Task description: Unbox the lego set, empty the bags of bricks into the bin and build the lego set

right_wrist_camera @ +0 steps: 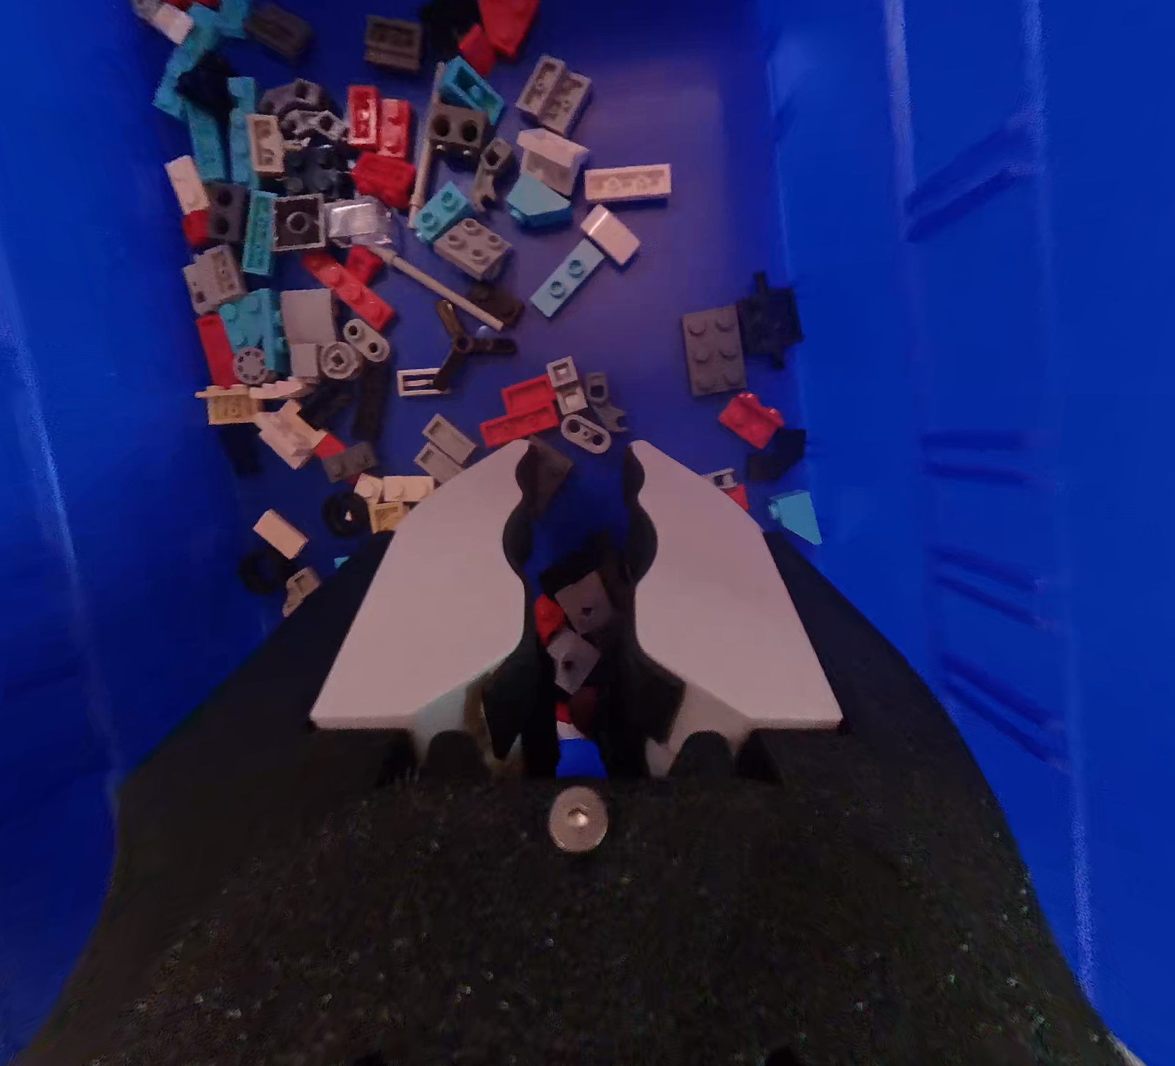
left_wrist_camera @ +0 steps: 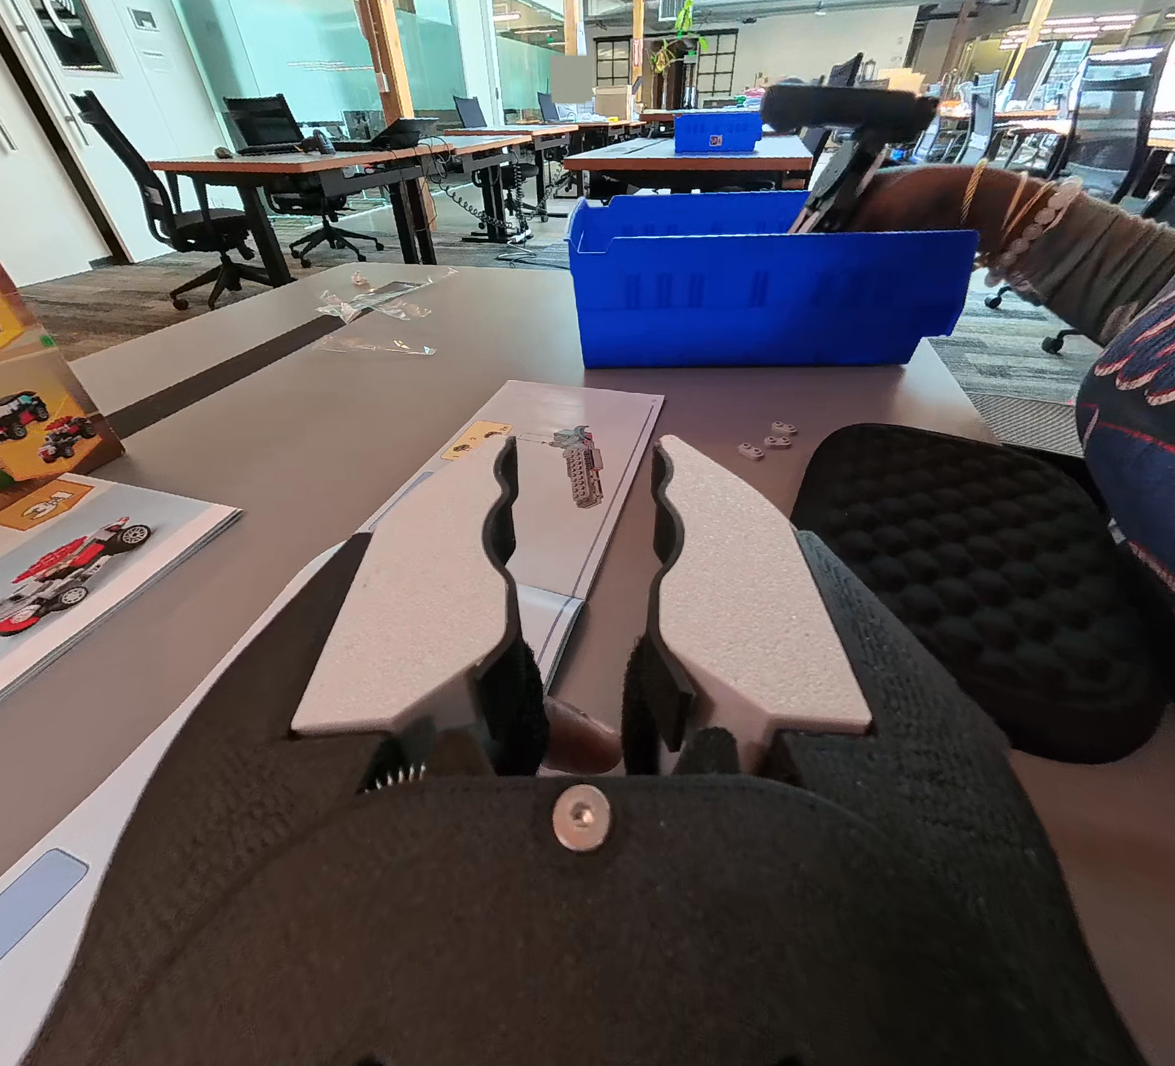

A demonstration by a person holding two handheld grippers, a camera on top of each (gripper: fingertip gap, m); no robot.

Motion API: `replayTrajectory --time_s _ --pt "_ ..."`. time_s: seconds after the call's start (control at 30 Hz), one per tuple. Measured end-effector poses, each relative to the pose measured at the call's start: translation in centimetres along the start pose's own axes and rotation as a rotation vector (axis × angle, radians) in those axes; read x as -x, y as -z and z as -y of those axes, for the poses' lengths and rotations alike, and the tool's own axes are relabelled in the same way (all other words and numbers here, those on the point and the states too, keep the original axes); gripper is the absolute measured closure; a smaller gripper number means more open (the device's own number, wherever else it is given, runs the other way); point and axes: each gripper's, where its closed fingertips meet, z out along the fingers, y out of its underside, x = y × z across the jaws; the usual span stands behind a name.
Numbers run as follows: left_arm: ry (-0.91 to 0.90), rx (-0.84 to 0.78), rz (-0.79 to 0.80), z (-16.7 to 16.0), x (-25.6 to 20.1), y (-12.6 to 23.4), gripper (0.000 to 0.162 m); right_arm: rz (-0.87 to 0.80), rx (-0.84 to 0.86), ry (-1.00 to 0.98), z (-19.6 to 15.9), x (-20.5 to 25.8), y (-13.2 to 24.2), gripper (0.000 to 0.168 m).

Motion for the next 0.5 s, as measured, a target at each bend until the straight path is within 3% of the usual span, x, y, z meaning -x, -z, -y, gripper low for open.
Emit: replayTrajectory --time_s 0.2,0.37,0.5 --pt "-0.015 0.005 -0.022 0.1 -0.5 -0.1 0.122 -0.016 0.044 0.005 0.2 -0.1 -0.6 0.142" --pt "-0.026 -0.003 -0.033 0.4 -0.9 -0.1 0.122 0.008 0.089 0.027 0.1 0.1 -0.8 0.16" --pt "-0.035 -0.015 -0.032 0.7 -1.1 0.0 0.122 0.074 -0.05 0.007 1.3 0.8 1.0 0.16"
